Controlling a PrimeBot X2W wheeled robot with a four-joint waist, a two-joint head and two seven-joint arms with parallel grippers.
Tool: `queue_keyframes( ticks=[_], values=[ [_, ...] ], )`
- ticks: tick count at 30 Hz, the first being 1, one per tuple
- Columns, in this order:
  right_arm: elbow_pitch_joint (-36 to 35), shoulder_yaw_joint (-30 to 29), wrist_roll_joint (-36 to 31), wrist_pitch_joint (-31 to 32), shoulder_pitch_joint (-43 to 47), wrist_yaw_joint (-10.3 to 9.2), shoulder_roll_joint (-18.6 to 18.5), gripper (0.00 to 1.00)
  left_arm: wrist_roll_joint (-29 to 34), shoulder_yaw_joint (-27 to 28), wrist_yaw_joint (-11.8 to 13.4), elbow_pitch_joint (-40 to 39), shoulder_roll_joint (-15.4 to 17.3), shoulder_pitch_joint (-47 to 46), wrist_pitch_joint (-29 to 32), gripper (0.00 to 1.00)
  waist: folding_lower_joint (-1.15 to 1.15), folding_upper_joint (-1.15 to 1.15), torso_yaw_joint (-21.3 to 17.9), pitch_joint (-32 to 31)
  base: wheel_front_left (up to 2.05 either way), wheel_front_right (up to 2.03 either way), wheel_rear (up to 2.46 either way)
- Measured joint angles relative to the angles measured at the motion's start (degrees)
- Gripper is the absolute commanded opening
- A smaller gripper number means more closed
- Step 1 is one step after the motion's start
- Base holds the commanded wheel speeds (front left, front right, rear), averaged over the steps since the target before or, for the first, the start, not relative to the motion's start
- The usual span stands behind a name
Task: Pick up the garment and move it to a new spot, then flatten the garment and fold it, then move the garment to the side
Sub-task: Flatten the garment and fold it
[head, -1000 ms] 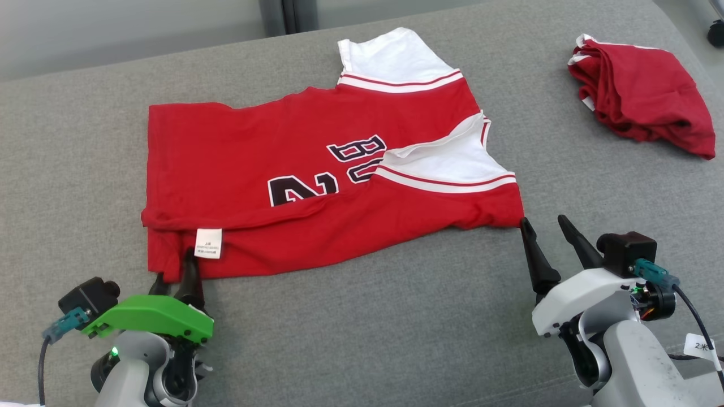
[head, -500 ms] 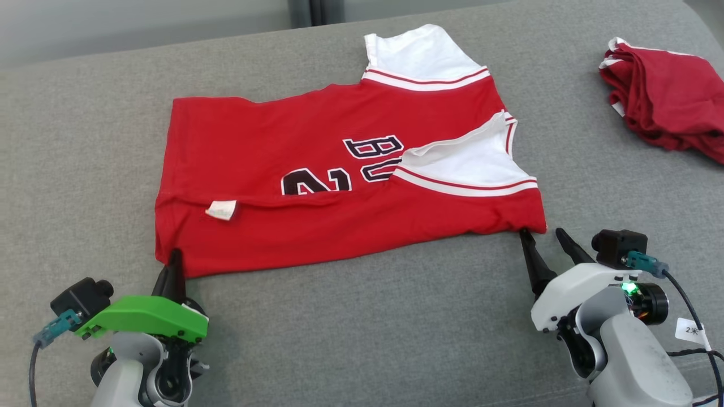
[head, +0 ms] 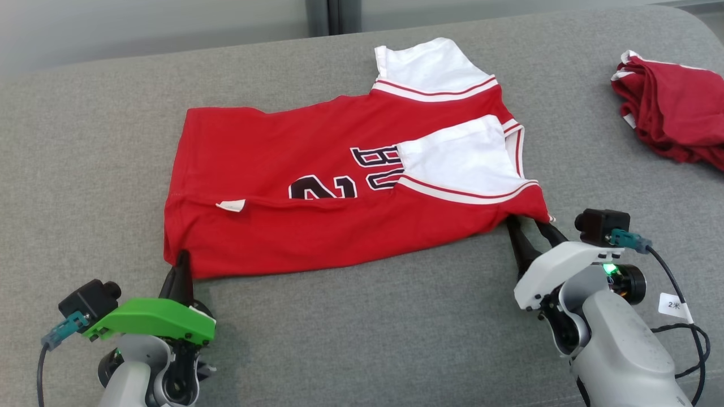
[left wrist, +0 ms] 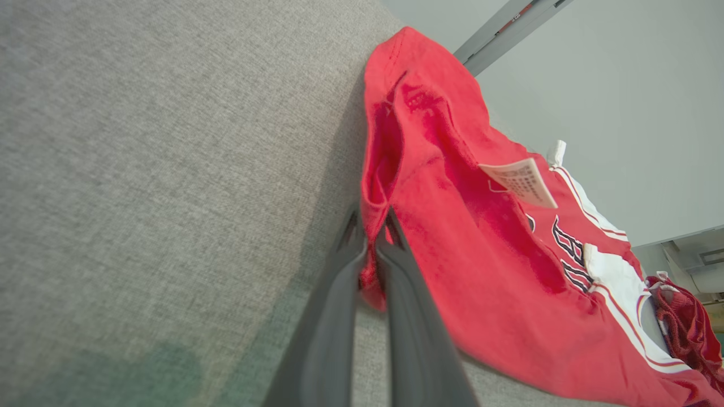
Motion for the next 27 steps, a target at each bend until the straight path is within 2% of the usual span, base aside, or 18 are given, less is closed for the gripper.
queue_keyframes(
  ticks=[7, 12, 20, 27],
  values=[
    [0.5, 0.5, 0.6, -3.5, -0.9, 0.0, 0.0, 0.0, 0.0, -0.3, 0.0, -0.1, -0.1, 0.3, -0.3, 0.0, 0.0, 0.0, -0.3, -0.8, 0.0, 0.0, 0.0],
    [-2.2, -0.5, -0.1, -4.9, 0.5, 0.0, 0.0, 0.0, 0.0, -0.6, -0.3, -1.9, -0.2, 1.7, -1.1, 0.0, 0.0, 0.0, -0.7, -1.2, 0.0, 0.0, 0.0],
    [-15.1, -5.0, -2.4, -3.8, 10.5, 0.0, 0.0, 0.0, 0.0, -1.2, -0.6, -9.2, 0.2, 8.5, -1.0, 0.0, 0.0, 0.0, -1.6, -2.2, 0.0, 0.0, 0.0],
    [-25.4, -7.5, -4.6, 1.0, 19.5, 0.0, 0.0, 0.0, -0.2, -1.6, 1.3, -13.3, 0.4, 13.7, 0.0, 0.0, 0.0, 0.0, -1.8, -2.5, 0.0, 0.0, 0.0]
  ],
)
